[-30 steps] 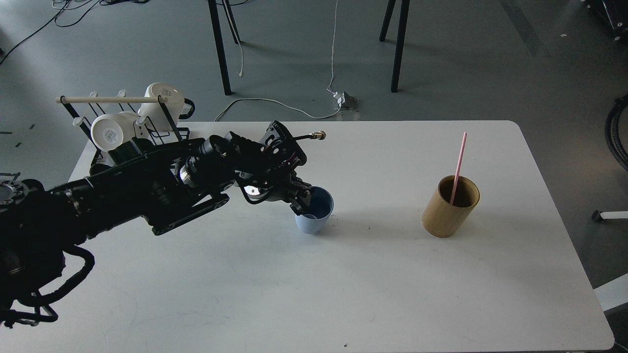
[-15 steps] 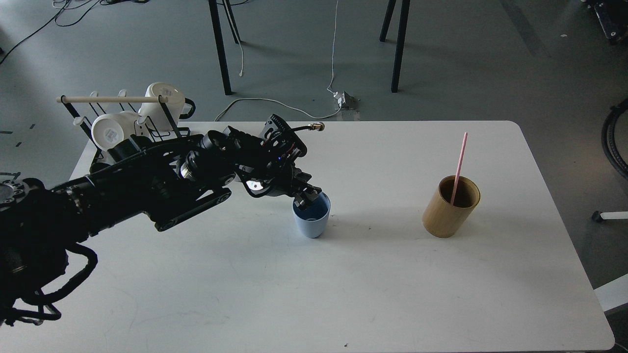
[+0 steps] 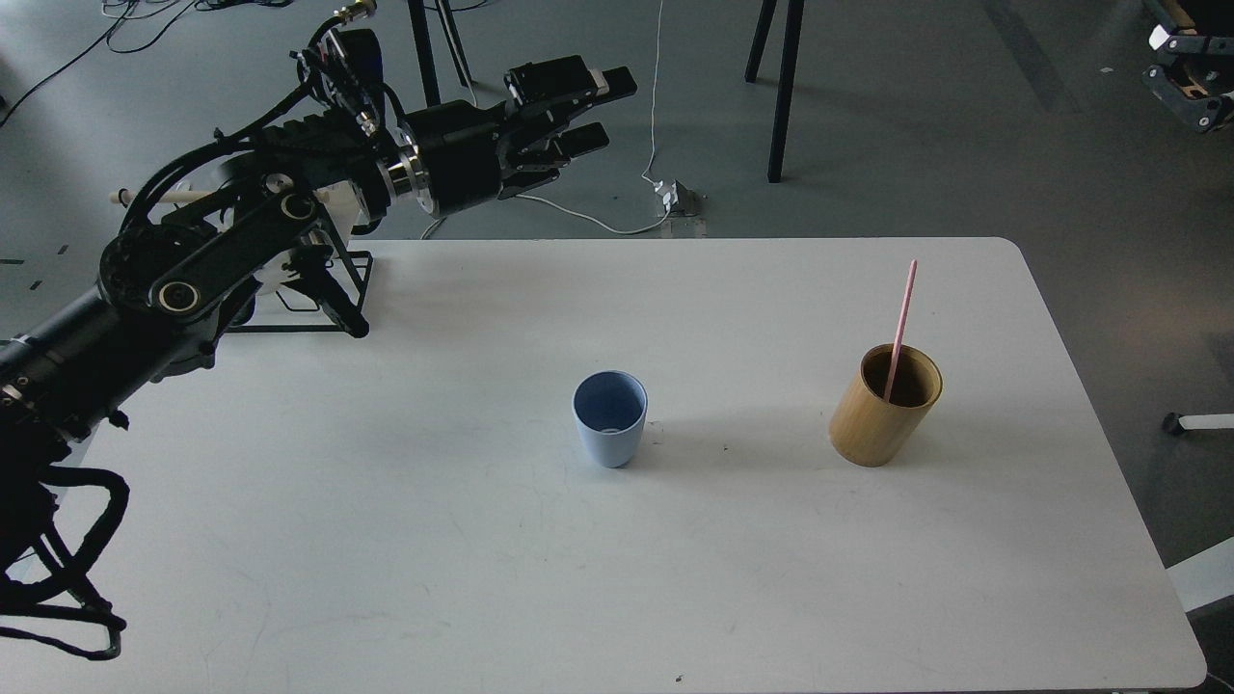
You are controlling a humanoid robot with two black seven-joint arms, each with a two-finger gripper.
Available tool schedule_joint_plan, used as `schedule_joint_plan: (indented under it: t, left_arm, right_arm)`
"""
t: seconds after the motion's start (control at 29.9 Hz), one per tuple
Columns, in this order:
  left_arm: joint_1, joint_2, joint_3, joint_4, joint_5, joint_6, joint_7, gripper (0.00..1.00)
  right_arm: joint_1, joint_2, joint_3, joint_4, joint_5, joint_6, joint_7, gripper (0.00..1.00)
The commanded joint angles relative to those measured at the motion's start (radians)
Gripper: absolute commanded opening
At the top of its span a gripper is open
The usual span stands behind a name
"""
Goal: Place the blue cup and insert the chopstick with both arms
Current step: 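Release the blue cup and retract the left arm to rest, then reach the right gripper to the pink straw and grasp it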
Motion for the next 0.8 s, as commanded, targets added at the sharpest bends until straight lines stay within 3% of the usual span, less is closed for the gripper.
schedule_joint_plan:
  t: [0.0, 0.27, 0.4, 0.53, 0.64, 0.77]
  left_arm:
    - [0.01, 0.038, -0.016, 0.005, -0.377, 0.0, 0.0, 1.0]
    - [0.128, 0.101, -0.145, 0.148, -0.81, 0.0, 0.0, 1.0]
    - [0.18, 0.098, -0.194, 0.212, -0.864, 0.0, 0.003, 1.0]
    - [0.168, 0.07, -0.202, 0.352, -0.866, 0.0, -0.003, 1.0]
    - [0.134, 0.058, -0.203, 0.416, -0.869, 0.0, 0.003, 1.0]
    - [0.125, 0.052, -0.206, 0.418, -0.87, 0.0, -0.001, 1.0]
  right_arm:
    - [0.0, -0.048, -0.035, 0.086, -0.194, -0.087, 0.0, 0.98]
    - [0.0, -0.098, -0.062, 0.177, -0.537, -0.189, -0.006, 0.98]
    - [0.0, -0.097, -0.088, 0.181, -0.8, -0.216, -0.006, 0.98]
    - [-0.001, -0.08, -0.193, 0.181, -0.983, -0.314, -0.002, 0.97]
    - [0.0, -0.043, -0.274, 0.181, -1.078, -0.37, 0.004, 0.91]
    - [0.0, 0.013, -0.346, 0.142, -1.227, -0.396, -0.003, 0.79]
